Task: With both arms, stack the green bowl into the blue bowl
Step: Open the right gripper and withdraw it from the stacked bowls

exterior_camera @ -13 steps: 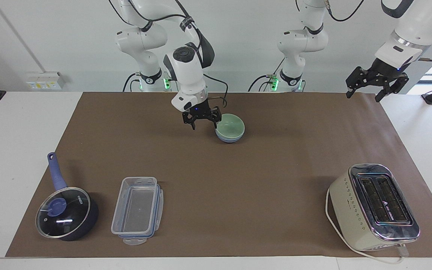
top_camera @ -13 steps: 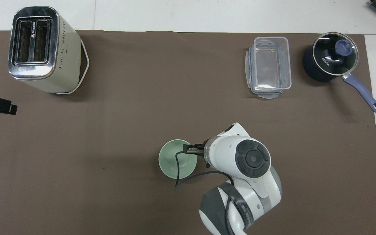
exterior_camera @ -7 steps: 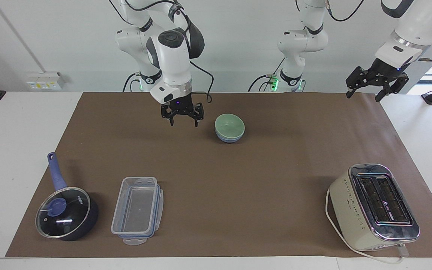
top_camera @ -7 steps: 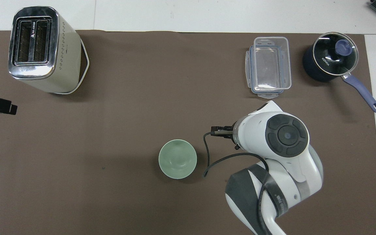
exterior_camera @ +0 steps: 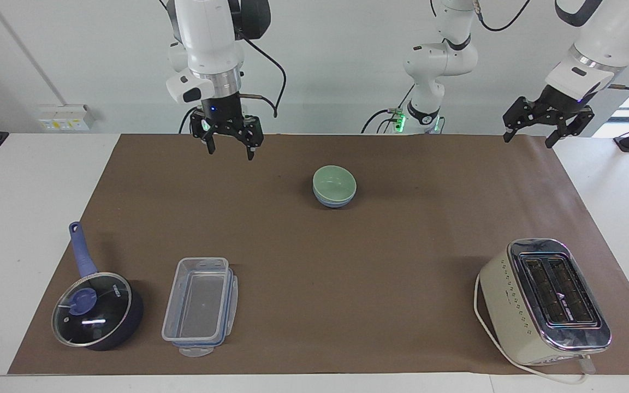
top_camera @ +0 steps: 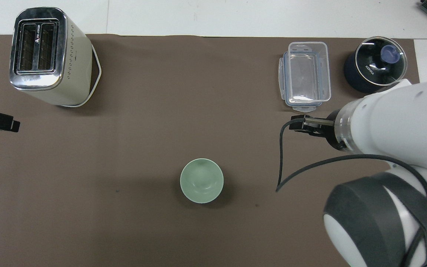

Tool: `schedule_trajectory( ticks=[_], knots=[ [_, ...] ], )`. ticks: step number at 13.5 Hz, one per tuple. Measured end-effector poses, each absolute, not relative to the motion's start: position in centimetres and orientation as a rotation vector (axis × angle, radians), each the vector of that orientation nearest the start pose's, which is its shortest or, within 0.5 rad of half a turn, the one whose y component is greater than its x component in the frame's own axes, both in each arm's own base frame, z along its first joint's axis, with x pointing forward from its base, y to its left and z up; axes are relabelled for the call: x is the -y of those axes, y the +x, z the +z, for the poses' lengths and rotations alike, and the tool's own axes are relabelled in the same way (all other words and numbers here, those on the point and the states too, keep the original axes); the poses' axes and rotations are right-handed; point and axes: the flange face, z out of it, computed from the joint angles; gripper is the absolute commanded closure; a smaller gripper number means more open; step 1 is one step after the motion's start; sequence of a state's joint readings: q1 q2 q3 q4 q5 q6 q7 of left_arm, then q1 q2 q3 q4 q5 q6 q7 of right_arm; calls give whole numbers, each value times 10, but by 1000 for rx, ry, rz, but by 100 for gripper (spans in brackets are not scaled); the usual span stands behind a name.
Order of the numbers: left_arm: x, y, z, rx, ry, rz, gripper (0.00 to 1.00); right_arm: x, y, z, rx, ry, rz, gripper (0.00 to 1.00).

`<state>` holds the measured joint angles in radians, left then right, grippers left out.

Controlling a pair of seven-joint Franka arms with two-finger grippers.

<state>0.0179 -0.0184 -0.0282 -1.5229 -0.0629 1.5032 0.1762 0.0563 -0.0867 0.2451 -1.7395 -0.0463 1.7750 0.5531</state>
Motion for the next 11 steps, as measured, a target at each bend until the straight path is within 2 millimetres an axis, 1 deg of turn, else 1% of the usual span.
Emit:
schedule_trajectory(
  ticks=[2,3,5,7,9,11],
  knots=[
    [13,542,651,-305,-3189,-2,0,-147,520,627,-432,-3121,-207,0],
    [13,542,651,-305,-3189,-2,0,-133,521,637,-472,-3115,-206,0],
    [13,542,651,-304,-3189,-2,0,-100,523,658,-567,-3095,-204,0],
    [12,542,651,-294,-3190,-2,0,-62,519,676,-624,-3075,-190,0],
    [12,542,652,-288,-3191,-2,0,-24,510,685,-548,-3095,-145,0],
    [12,542,652,-286,-3191,-2,0,6,504,685,-418,-3118,-94,0]
  ],
)
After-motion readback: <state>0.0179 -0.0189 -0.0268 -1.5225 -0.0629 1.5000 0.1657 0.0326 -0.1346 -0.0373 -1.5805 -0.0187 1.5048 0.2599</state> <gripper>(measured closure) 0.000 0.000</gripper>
